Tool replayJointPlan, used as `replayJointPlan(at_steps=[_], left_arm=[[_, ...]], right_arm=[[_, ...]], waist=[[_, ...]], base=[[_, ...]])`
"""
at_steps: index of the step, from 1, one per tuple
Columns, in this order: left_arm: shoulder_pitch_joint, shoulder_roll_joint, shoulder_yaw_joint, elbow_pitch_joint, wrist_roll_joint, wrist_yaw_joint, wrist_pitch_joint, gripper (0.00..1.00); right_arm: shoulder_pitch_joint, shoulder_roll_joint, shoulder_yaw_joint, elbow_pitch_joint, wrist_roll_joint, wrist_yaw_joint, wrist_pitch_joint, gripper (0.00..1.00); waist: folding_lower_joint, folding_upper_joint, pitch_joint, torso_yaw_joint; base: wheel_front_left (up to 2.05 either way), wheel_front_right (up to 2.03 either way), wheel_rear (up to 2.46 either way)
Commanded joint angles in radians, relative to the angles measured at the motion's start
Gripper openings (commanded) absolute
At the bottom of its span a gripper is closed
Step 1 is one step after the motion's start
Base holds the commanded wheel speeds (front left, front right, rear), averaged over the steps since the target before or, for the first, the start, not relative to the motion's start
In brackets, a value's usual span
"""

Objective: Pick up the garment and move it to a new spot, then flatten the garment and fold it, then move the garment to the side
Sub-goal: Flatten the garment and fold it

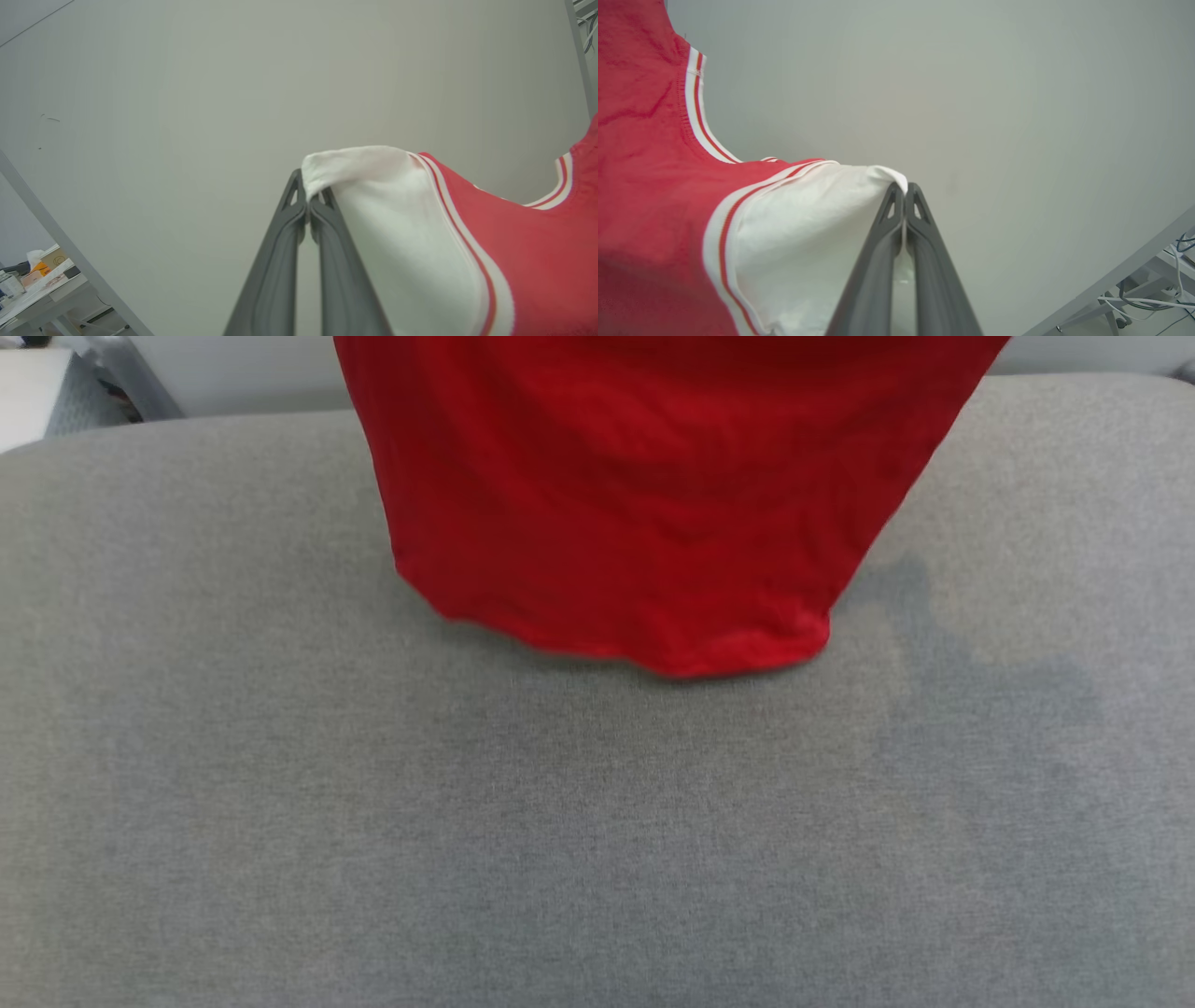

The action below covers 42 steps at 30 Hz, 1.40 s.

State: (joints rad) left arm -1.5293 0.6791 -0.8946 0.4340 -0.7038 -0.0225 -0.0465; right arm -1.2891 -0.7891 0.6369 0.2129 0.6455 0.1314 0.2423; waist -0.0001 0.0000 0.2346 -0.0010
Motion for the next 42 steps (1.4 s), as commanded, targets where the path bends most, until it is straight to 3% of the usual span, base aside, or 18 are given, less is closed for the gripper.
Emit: replayJointPlan(at_steps=[1,13,22,32,42], left_arm=[[-0.053,-0.011,0.010,0.029,0.021,-0.003,-0.009,0.00],[-0.339,-0.108,0.049,0.316,0.080,-0.023,-0.119,0.00],[-0.387,-0.149,0.049,0.450,0.080,-0.060,-0.183,0.00],[-0.216,-0.136,0.051,0.487,0.066,-0.086,-0.214,0.00],[0.185,-0.069,0.162,0.257,0.049,-0.043,-0.215,0.00]], right_arm=[[-0.064,0.017,0.017,0.027,-0.013,-0.001,-0.009,0.00],[-0.461,0.118,0.127,0.314,-0.089,-0.001,-0.158,0.00],[-0.585,0.191,0.223,0.488,-0.055,-0.001,-0.241,0.00],[-0.473,0.235,0.342,0.582,0.019,-0.001,-0.353,0.00],[-0.233,0.191,0.442,0.521,0.137,-0.001,-0.436,0.00]], waist=[[0.0001,0.0000,0.111,-0.019],[0.0001,0.0000,0.267,-0.020],[0.0001,0.0000,0.331,-0.004],[0.0001,0.0000,0.299,-0.013],[0.0001,0.0000,0.185,0.000]], base=[[0.00,0.00,0.00],[0.00,0.00,0.00],[0.00,0.00,0.00],[0.00,0.00,0.00],[0.00,0.00,0.00]])
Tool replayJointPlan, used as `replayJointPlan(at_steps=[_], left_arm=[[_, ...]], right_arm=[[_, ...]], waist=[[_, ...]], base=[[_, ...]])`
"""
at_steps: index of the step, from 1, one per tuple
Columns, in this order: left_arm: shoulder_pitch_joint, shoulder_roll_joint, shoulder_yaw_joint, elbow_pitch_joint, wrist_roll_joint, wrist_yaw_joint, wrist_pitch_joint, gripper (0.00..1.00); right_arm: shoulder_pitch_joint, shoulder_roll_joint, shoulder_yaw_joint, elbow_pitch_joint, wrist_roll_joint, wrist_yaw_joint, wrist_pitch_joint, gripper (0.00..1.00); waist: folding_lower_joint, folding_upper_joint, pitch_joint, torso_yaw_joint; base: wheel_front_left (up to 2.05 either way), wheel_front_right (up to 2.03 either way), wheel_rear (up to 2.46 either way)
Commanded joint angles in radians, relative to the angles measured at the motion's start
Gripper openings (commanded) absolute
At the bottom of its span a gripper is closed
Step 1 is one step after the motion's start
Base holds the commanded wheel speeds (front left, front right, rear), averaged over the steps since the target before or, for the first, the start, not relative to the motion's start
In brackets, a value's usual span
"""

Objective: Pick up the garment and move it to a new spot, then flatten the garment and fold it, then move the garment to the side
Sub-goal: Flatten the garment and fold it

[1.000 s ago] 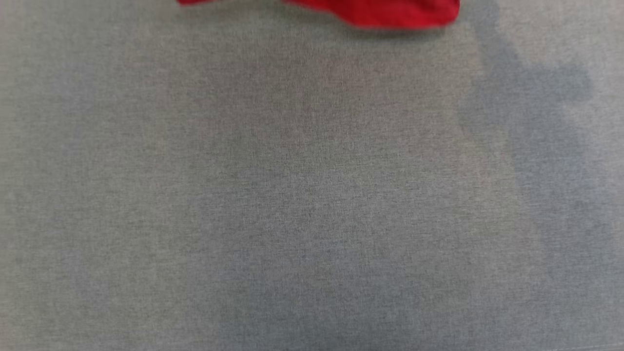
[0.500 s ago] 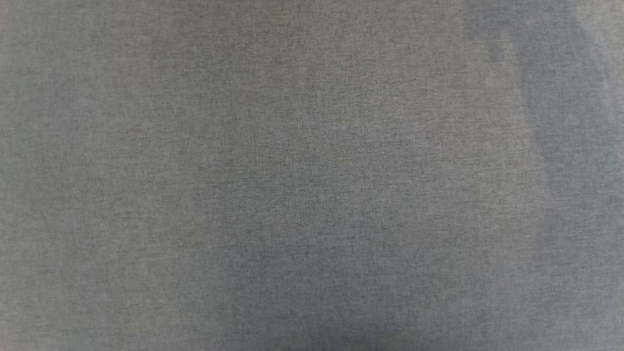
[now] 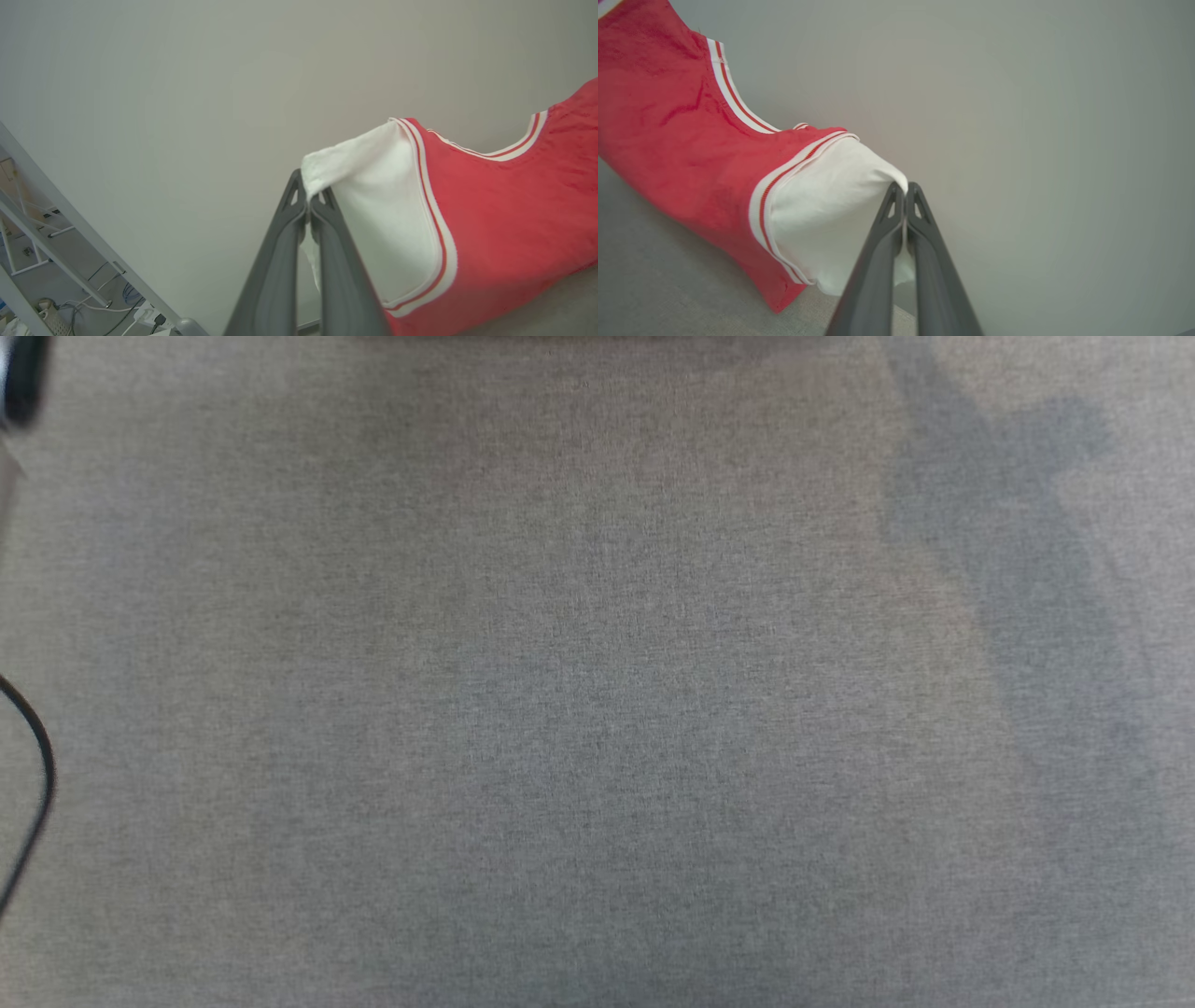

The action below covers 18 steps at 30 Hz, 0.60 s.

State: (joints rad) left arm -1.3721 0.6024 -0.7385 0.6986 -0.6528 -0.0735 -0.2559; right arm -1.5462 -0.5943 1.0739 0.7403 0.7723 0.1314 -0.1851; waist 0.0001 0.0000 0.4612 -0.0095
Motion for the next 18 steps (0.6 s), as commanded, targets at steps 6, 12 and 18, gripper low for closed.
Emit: replayJointPlan(at_steps=[6,12,18], left_arm=[[0.327,0.057,0.070,-0.167,-0.022,0.057,-0.006,0.00],[0.633,0.077,0.104,-0.291,-0.052,0.123,-0.006,0.00],[0.908,0.090,0.121,-0.373,-0.088,0.188,-0.006,0.00]], right_arm=[[0.207,-0.049,0.062,-0.089,0.074,-0.001,-0.038,0.00],[0.417,-0.103,0.080,-0.178,0.112,-0.001,-0.058,0.00],[0.611,-0.141,0.104,-0.245,0.111,-0.001,-0.051,0.00]], waist=[[-0.0001,0.0000,-0.135,0.012],[-0.0001,0.0000,-0.231,0.013],[-0.0001,0.0000,-0.303,-0.006]], base=[[0.00,0.00,0.00],[0.00,0.00,0.00],[0.00,0.00,0.00]])
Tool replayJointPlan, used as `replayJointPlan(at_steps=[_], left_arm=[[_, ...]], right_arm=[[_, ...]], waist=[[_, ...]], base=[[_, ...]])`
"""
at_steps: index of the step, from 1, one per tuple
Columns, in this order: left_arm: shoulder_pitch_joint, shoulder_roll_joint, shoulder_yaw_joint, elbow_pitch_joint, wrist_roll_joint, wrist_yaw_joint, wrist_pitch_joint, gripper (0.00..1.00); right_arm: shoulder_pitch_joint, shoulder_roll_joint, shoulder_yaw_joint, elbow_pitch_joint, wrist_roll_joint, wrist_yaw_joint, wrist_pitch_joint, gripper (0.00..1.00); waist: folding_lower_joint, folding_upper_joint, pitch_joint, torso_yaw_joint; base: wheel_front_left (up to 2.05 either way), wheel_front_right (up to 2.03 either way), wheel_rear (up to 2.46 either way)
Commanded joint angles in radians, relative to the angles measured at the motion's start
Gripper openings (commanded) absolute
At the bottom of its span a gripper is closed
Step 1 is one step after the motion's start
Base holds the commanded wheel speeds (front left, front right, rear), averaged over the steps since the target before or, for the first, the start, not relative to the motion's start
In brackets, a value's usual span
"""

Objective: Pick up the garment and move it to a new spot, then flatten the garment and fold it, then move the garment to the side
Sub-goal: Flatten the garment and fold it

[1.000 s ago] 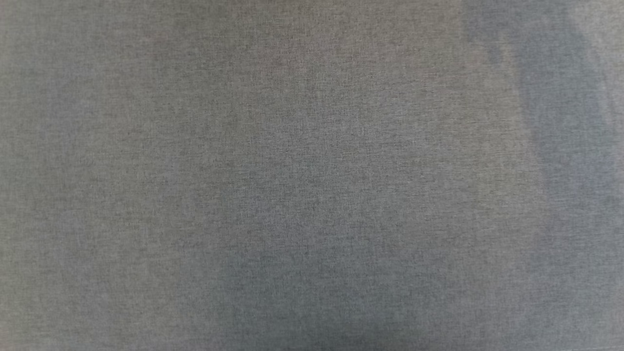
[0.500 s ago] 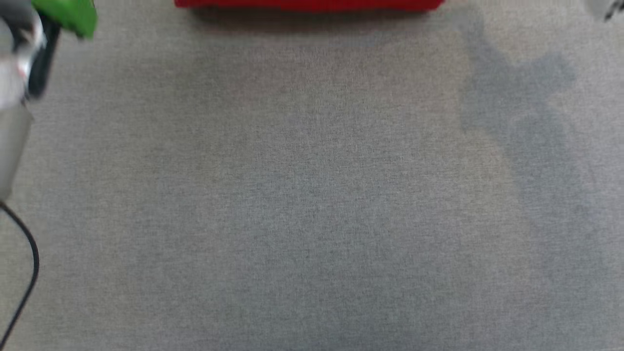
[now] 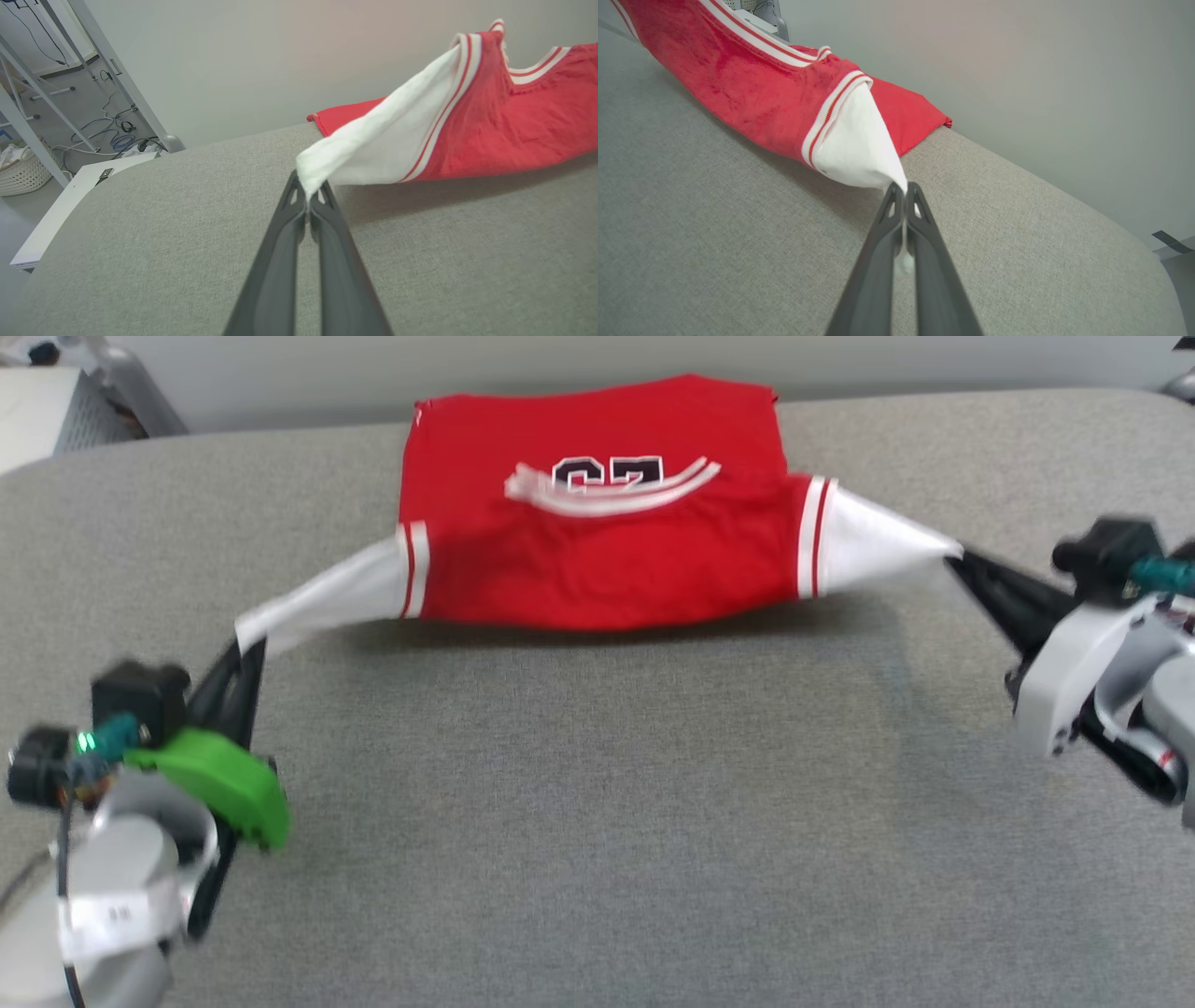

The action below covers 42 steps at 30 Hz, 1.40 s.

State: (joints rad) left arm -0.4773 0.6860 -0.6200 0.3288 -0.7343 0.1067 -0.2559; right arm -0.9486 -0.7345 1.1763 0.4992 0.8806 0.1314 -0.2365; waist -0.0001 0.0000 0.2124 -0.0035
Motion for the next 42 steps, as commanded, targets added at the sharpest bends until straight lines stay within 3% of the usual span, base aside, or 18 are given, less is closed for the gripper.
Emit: replayJointPlan(at_steps=[1,9,17,29,34,35,36,37,38,42], left_arm=[[0.048,0.009,-0.002,-0.007,-0.008,0.015,-0.006,0.00],[0.282,-0.004,-0.001,-0.041,-0.027,0.100,-0.006,0.00],[0.439,-0.005,0.015,-0.079,-0.059,0.145,-0.006,0.00],[0.580,-0.016,0.037,-0.091,-0.074,0.166,-0.006,0.00],[0.581,-0.021,0.040,-0.109,-0.062,0.169,-0.006,0.00],[0.576,-0.023,0.040,-0.114,-0.057,0.170,-0.006,0.00],[0.572,-0.025,0.040,-0.117,-0.053,0.172,-0.006,0.00],[0.567,-0.027,0.039,-0.122,-0.047,0.175,-0.006,0.00],[0.562,-0.030,0.041,-0.128,-0.042,0.178,-0.006,0.00],[0.552,-0.045,0.052,-0.155,-0.024,0.190,-0.006,0.00]], right_arm=[[0.041,-0.004,0.006,-0.013,0.003,-0.001,0.004,0.00],[0.277,-0.026,-0.004,-0.046,0.003,-0.001,0.018,0.00],[0.499,-0.047,-0.065,-0.074,-0.008,-0.001,0.014,0.00],[0.784,-0.057,-0.215,-0.115,-0.046,-0.001,0.046,0.00],[0.842,-0.032,-0.294,-0.138,-0.080,-0.001,0.064,0.00],[0.847,-0.023,-0.319,-0.140,-0.087,-0.001,0.063,0.06],[0.850,-0.016,-0.340,-0.142,-0.093,-0.001,0.062,0.26],[0.854,-0.009,-0.362,-0.148,-0.103,-0.001,0.066,0.77],[0.854,-0.005,-0.381,-0.154,-0.115,-0.001,0.066,1.00],[0.858,0.002,-0.482,-0.205,-0.159,-0.001,0.080,1.00]], waist=[[0.0001,0.0000,-0.062,-0.014],[0.0001,0.0000,-0.143,-0.019],[0.0001,0.0000,-0.182,-0.013],[0.0001,0.0000,-0.213,0.001],[0.0001,0.0000,-0.211,0.004],[0.0001,0.0000,-0.210,0.005],[0.0001,0.0000,-0.210,0.005],[0.0001,0.0000,-0.209,0.005],[0.0001,0.0000,-0.209,0.006],[0.0001,0.0000,-0.208,0.007]], base=[[0.00,0.00,0.00],[0.00,0.00,0.00],[0.00,0.00,0.00],[0.00,0.00,0.00],[0.00,0.00,0.00],[0.00,0.00,0.00],[0.00,0.00,0.00],[0.00,0.00,0.00],[0.00,0.00,0.00],[0.00,0.00,0.00]])
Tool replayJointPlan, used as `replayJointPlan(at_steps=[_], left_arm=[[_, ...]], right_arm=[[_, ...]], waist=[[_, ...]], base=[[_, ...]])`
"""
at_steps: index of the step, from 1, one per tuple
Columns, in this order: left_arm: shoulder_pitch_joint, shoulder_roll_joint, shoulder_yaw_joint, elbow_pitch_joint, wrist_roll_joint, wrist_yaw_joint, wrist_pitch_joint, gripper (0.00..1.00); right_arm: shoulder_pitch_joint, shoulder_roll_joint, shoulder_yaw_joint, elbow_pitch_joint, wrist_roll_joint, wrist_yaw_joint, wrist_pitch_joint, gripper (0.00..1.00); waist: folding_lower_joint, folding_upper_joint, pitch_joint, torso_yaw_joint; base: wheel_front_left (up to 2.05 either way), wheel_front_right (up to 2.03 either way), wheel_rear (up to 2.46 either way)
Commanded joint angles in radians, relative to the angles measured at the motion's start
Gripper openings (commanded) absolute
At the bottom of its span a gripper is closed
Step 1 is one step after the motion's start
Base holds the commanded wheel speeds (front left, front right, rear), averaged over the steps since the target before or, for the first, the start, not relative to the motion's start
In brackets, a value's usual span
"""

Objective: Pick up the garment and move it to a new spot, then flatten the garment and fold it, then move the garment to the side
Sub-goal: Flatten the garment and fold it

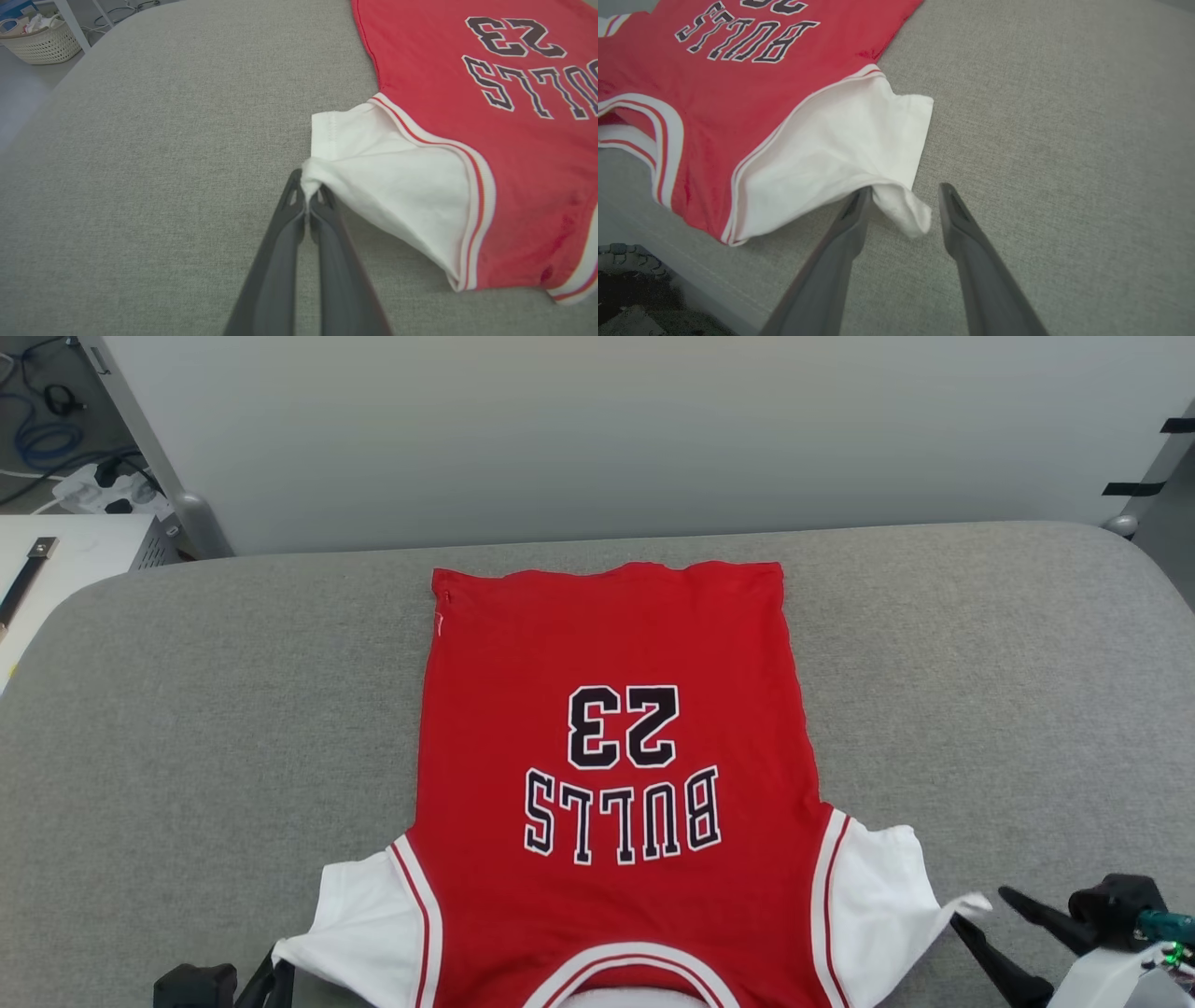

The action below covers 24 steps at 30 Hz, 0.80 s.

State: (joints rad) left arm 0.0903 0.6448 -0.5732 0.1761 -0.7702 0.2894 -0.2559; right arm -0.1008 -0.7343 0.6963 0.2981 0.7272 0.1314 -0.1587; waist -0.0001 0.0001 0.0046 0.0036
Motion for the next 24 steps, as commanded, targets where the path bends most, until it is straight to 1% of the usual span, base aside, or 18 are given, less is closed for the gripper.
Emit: replayJointPlan(at_steps=[1,2,6,9,12,14,16,19,21,24], left_arm=[[-0.016,-0.008,0.010,-0.010,0.016,0.010,-0.006,0.00],[-0.016,-0.011,0.014,-0.017,0.021,0.013,-0.006,0.00],[-0.019,-0.023,0.037,-0.051,0.049,0.029,-0.006,0.00],[-0.024,-0.033,0.058,-0.081,0.074,0.039,-0.006,0.00],[-0.045,-0.046,0.073,-0.102,0.098,0.036,-0.006,0.00],[-0.065,-0.057,0.082,-0.110,0.114,0.029,-0.006,0.00],[-0.088,-0.071,0.092,-0.115,0.131,0.021,-0.006,0.00],[-0.125,-0.095,0.104,-0.119,0.157,0.005,-0.006,0.00],[-0.150,-0.117,0.112,-0.121,0.175,-0.006,-0.006,0.00],[-0.185,-0.153,0.125,-0.124,0.206,-0.026,-0.006,0.00]], right_arm=[[0.010,0.000,-0.035,-0.025,-0.017,-0.001,0.010,1.00],[0.009,-0.001,-0.065,-0.045,-0.024,-0.001,0.017,1.00],[-0.009,-0.002,-0.258,-0.147,-0.025,-0.001,0.043,1.00],[-0.048,-0.008,-0.385,-0.231,-0.048,-0.001,0.096,1.00],[-0.112,-0.021,-0.470,-0.308,-0.083,-0.001,0.172,1.00],[-0.171,-0.016,-0.507,-0.350,-0.079,-0.001,0.224,1.00],[-0.241,-0.012,-0.524,-0.382,-0.079,-0.001,0.288,1.00],[-0.361,-0.014,-0.515,-0.398,-0.093,-0.001,0.392,1.00],[-0.450,-0.012,-0.494,-0.376,-0.088,-0.001,0.473,1.00],[-0.586,-0.038,-0.417,-0.328,-0.098,-0.001,0.618,1.00]], waist=[[0.0001,-0.0001,0.002,0.001],[0.0001,-0.0001,0.004,0.002],[0.0001,-0.0001,0.024,0.011],[0.0001,-0.0001,0.051,0.024],[0.0001,-0.0001,0.094,0.048],[0.0001,-0.0001,0.127,0.065],[0.0001,-0.0001,0.163,0.081],[0.0001,-0.0001,0.217,0.110],[0.0001,-0.0001,0.254,0.133],[0.0001,-0.0001,0.313,0.170]], base=[[0.00,0.00,0.00],[0.00,0.00,0.00],[0.00,0.00,0.00],[0.00,0.00,0.00],[0.00,0.00,0.00],[0.00,0.00,0.00],[0.00,0.00,0.00],[0.00,0.00,0.00],[0.00,0.00,0.00],[0.00,0.00,0.00]])
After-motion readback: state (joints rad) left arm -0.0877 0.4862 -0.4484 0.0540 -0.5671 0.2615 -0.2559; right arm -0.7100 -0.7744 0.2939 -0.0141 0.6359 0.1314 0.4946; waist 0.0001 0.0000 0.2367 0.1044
